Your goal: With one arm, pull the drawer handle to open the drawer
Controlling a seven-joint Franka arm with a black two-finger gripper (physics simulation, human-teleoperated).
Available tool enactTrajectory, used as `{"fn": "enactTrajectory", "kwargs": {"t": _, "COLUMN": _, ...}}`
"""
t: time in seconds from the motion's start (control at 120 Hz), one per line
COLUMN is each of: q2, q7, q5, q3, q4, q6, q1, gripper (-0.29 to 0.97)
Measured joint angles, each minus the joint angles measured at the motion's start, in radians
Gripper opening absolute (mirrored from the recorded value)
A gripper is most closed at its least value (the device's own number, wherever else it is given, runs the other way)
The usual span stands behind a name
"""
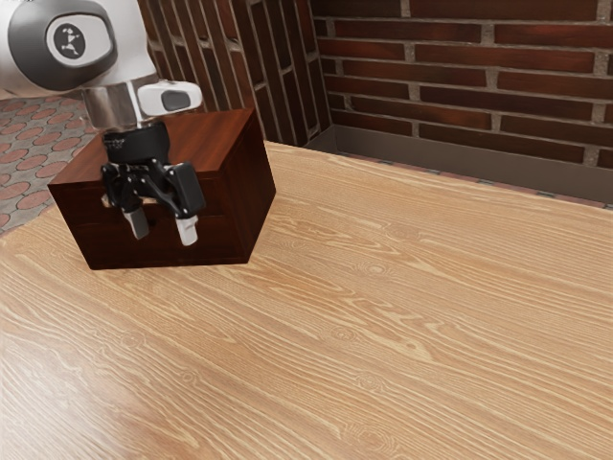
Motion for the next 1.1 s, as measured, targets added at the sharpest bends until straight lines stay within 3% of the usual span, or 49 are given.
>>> {"fn": "enactTrajectory", "kwargs": {"t": 0.25, "q2": 0.001, "q7": 0.023, "q5": -0.001, "q3": 0.002, "q4": 0.004, "q6": 0.131, "q1": -0.065, "gripper": 0.68}}
{"fn": "enactTrajectory", "kwargs": {"t": 0.408, "q2": -0.018, "q7": 0.104, "q5": 0.000, "q3": 0.002, "q4": 0.191, "q6": 0.149, "q1": -0.075, "gripper": 0.68}}
{"fn": "enactTrajectory", "kwargs": {"t": 0.542, "q2": -0.040, "q7": 0.289, "q5": -0.017, "q3": -0.002, "q4": 0.273, "q6": 0.168, "q1": -0.055, "gripper": 0.68}}
{"fn": "enactTrajectory", "kwargs": {"t": 0.85, "q2": -0.018, "q7": 0.746, "q5": -0.058, "q3": -0.005, "q4": 0.258, "q6": 0.237, "q1": -0.049, "gripper": 0.68}}
{"fn": "enactTrajectory", "kwargs": {"t": 0.967, "q2": 0.040, "q7": 0.862, "q5": -0.042, "q3": -0.015, "q4": 0.256, "q6": 0.245, "q1": -0.062, "gripper": 0.68}}
{"fn": "enactTrajectory", "kwargs": {"t": 1.1, "q2": 0.030, "q7": 0.979, "q5": 0.014, "q3": -0.017, "q4": 0.179, "q6": 0.322, "q1": -0.058, "gripper": 0.68}}
